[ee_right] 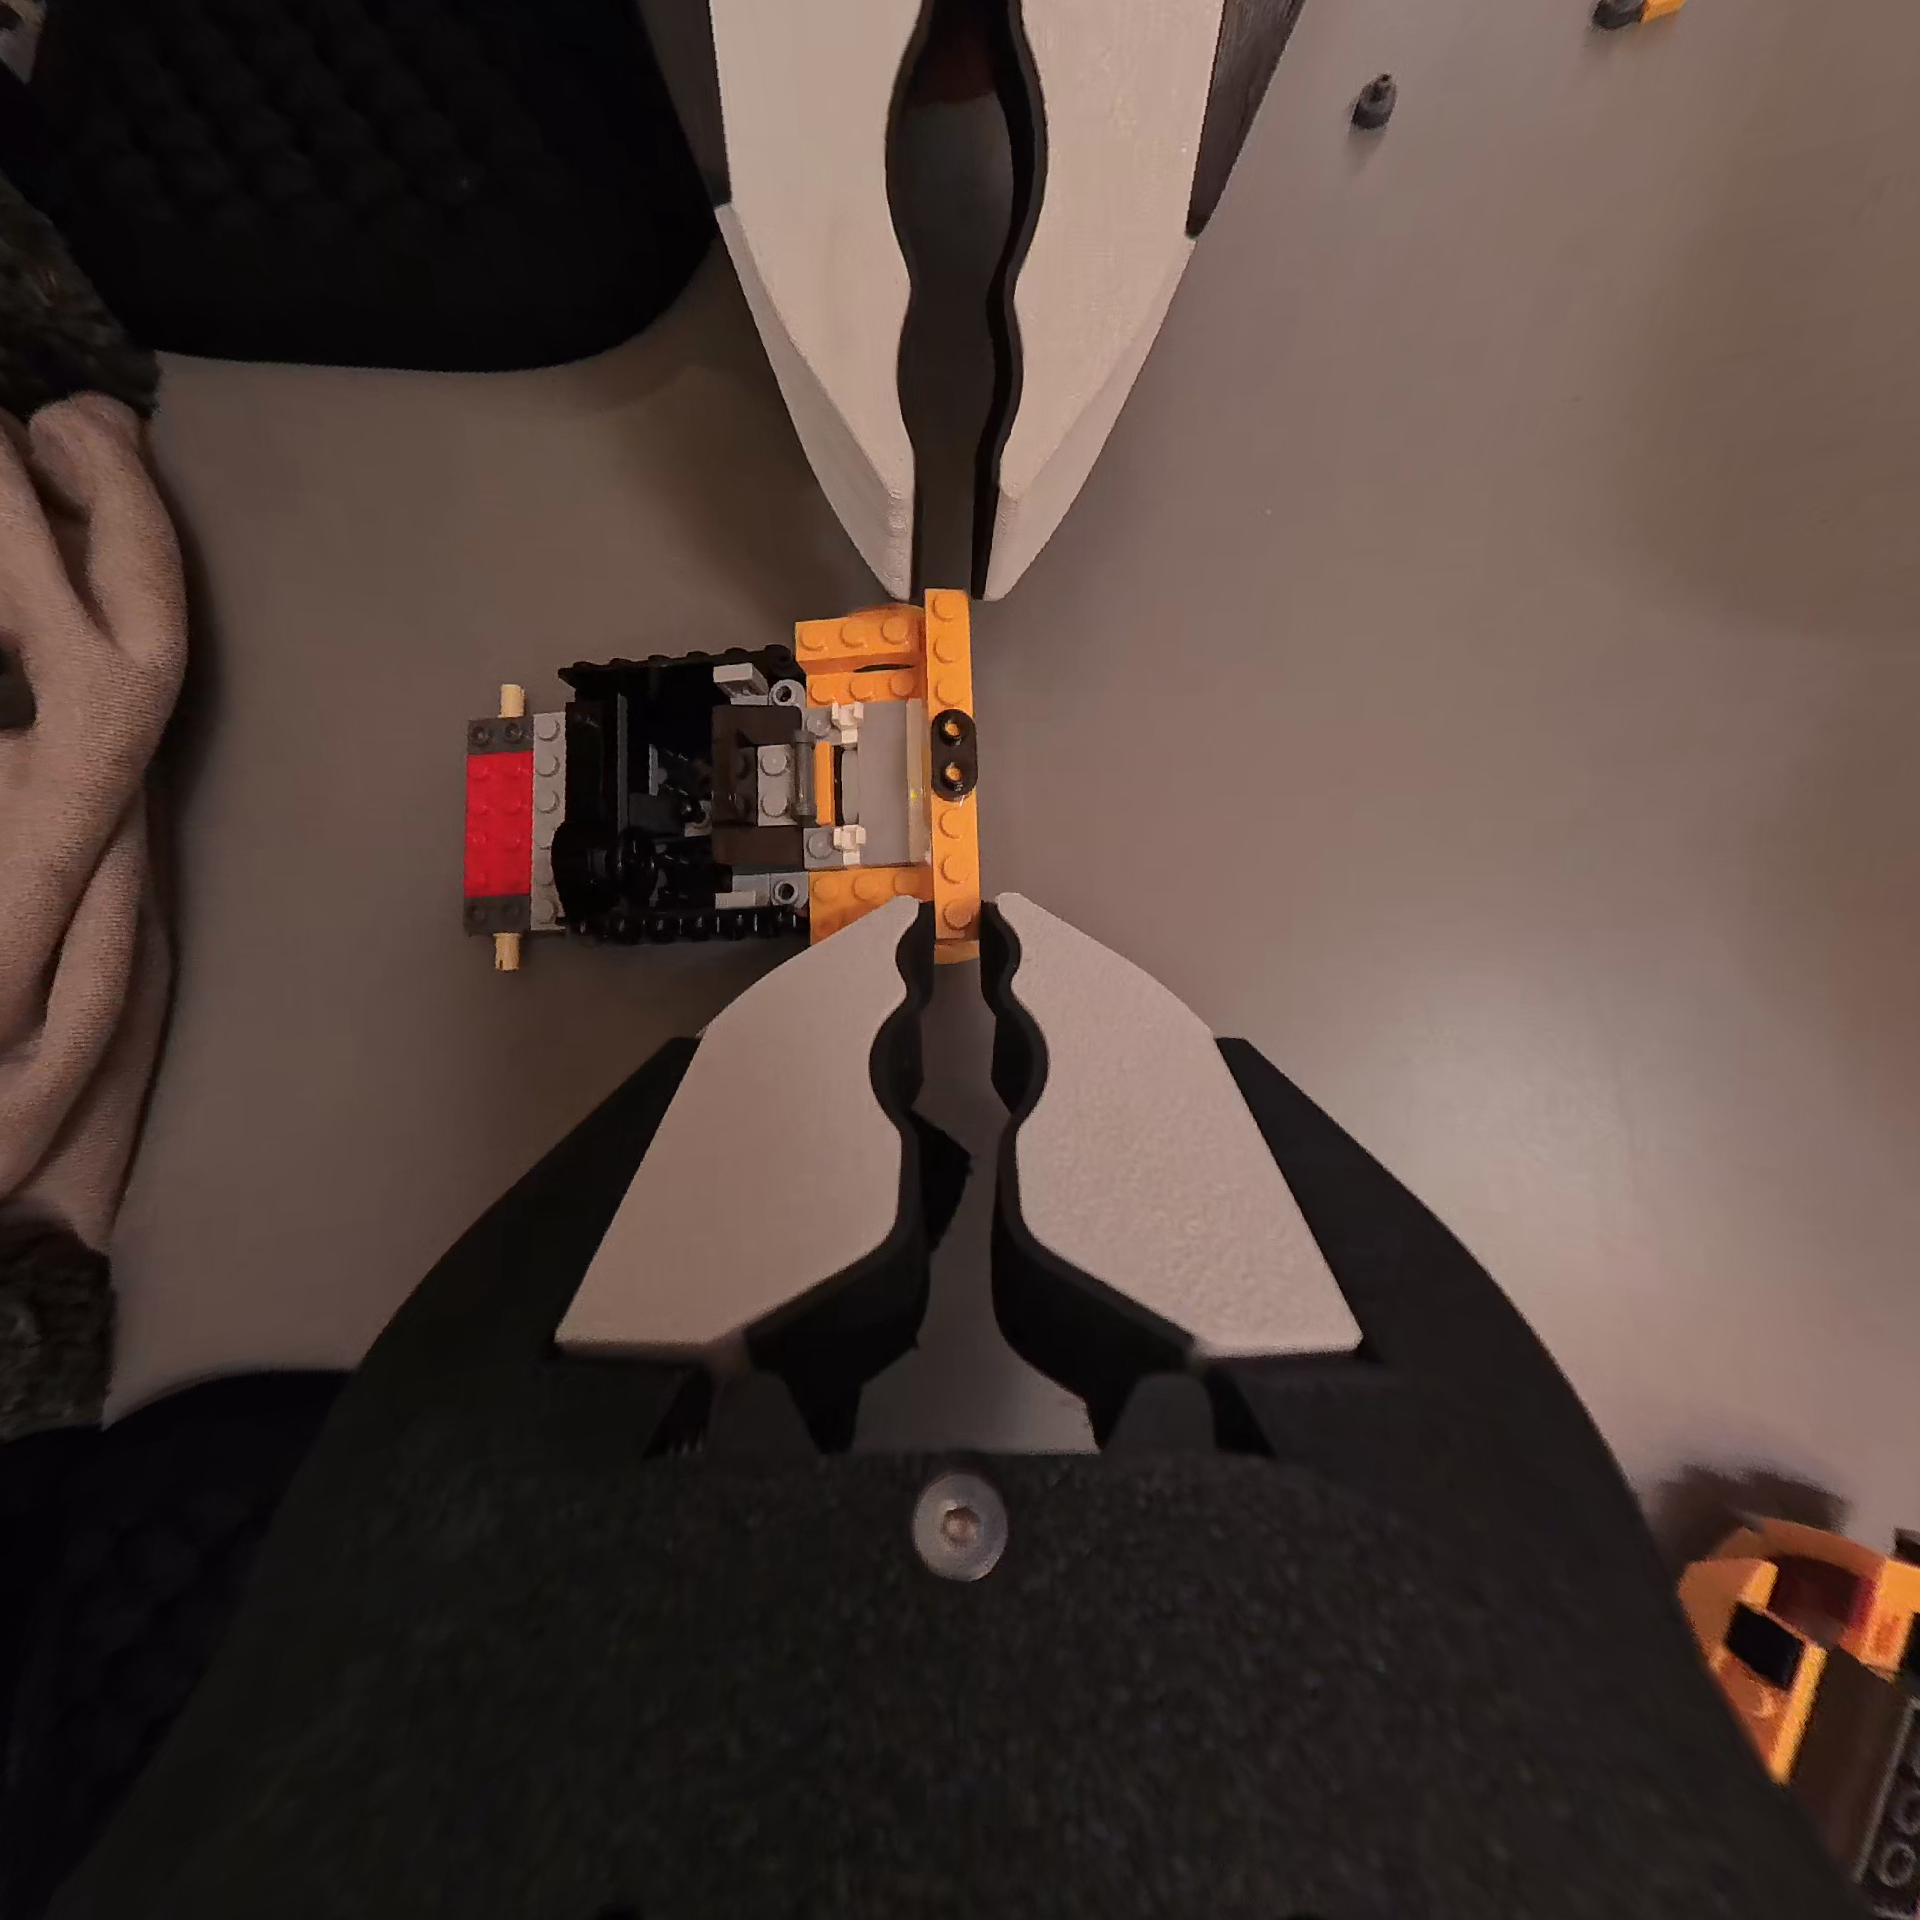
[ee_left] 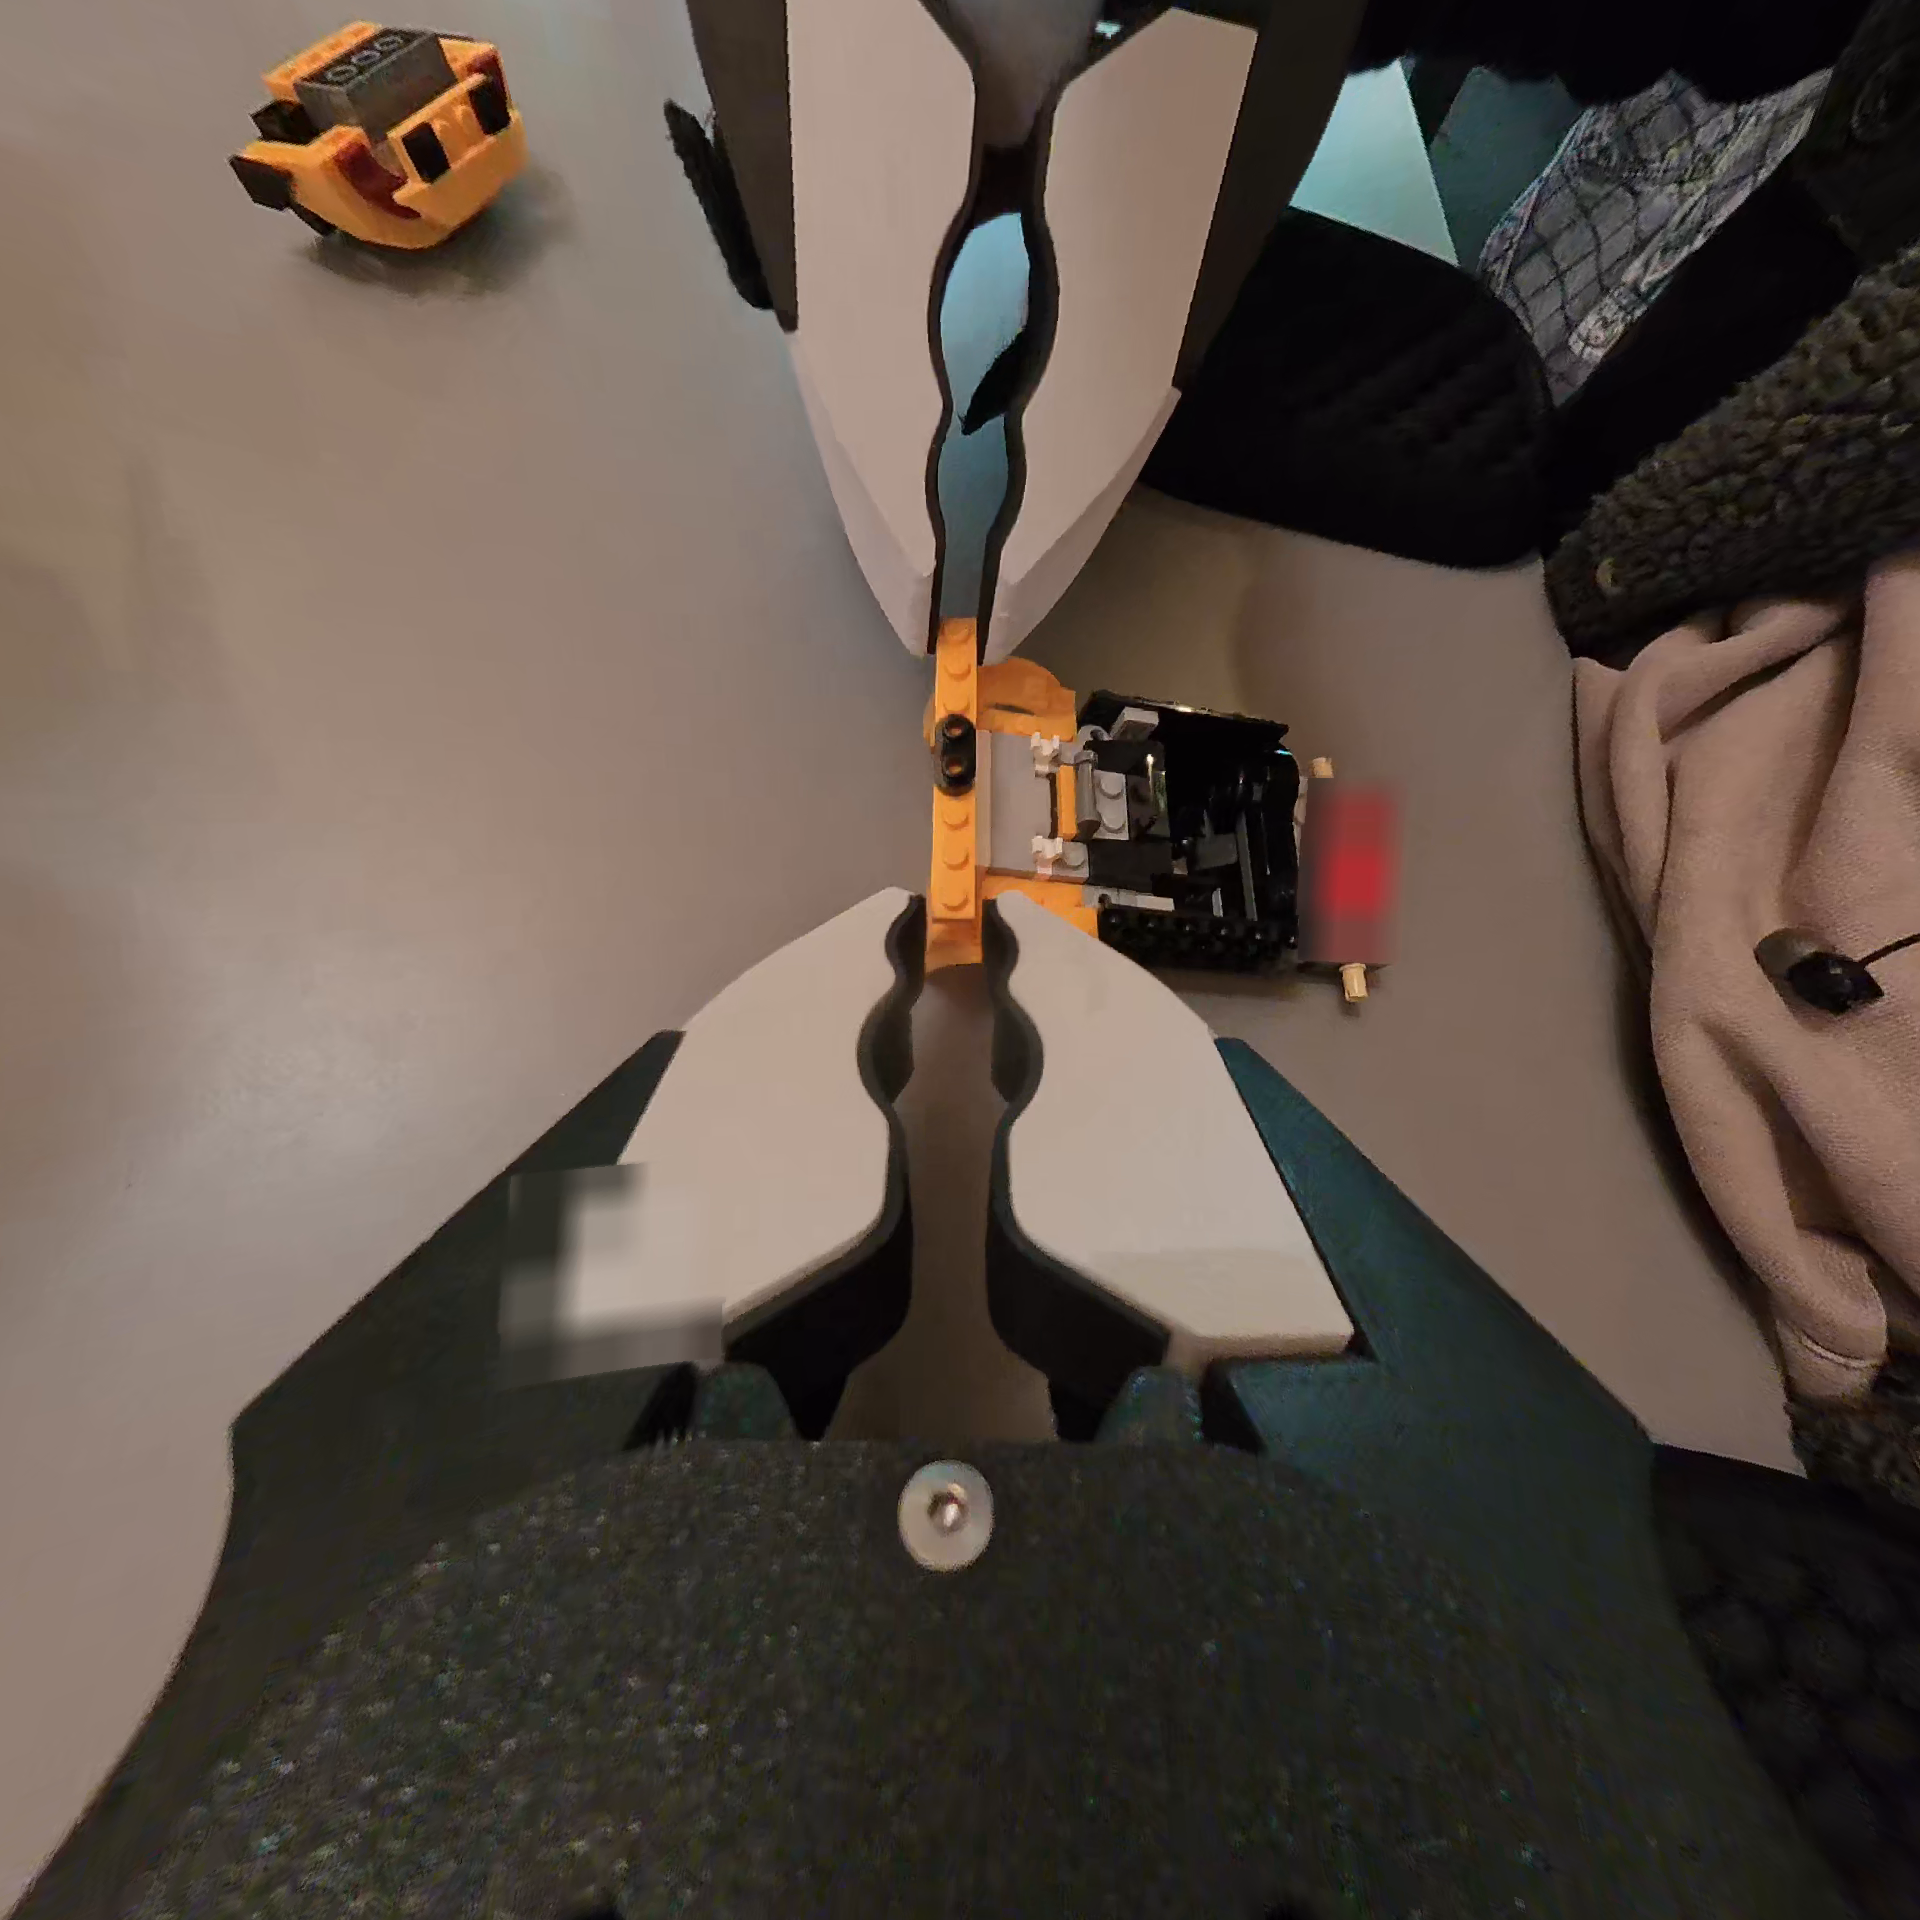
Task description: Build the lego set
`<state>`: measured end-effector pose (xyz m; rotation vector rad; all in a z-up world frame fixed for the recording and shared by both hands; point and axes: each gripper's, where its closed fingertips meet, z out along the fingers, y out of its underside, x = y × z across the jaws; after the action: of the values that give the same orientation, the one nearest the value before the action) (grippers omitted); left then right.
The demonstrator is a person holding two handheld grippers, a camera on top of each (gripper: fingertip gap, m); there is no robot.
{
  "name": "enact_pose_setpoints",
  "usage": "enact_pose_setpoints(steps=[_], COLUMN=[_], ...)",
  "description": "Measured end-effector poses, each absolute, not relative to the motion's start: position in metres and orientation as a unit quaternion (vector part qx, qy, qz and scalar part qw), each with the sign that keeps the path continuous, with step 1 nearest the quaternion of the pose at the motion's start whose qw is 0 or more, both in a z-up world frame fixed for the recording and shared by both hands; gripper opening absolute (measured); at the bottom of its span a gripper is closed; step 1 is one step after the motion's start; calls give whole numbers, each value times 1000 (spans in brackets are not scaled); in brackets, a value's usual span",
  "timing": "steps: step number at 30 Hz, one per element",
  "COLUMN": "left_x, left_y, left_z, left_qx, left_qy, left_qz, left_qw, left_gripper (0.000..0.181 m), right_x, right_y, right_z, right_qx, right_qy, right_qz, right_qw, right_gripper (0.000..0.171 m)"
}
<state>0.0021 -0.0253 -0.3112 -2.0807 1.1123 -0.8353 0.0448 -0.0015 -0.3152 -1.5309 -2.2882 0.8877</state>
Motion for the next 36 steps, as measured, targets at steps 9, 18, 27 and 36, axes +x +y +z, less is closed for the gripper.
enact_pose_setpoints(steps=[9,18,27,36], left_x=[3,4,5,5], left_y=[-27,-28,-30,-31], left_z=[-316,-316,-315,-315], left_qx=[-793,-792,-790,-790], left_qy=[433,435,432,427], left_qz=[-316,-322,-332,-340], left_qw=[290,283,280,279], left_gripper=[7,7,8,11], right_x=[44,44,45,48], right_y=[-3,-4,-6,-9], right_z=[-319,-319,-318,-318], right_qx=[-518,-514,-511,-504], right_qy=[-798,-801,-799,-804], right_qz=[288,291,305,306], right_qw=[109,97,82,73], right_gripper=[7,10,11,13])
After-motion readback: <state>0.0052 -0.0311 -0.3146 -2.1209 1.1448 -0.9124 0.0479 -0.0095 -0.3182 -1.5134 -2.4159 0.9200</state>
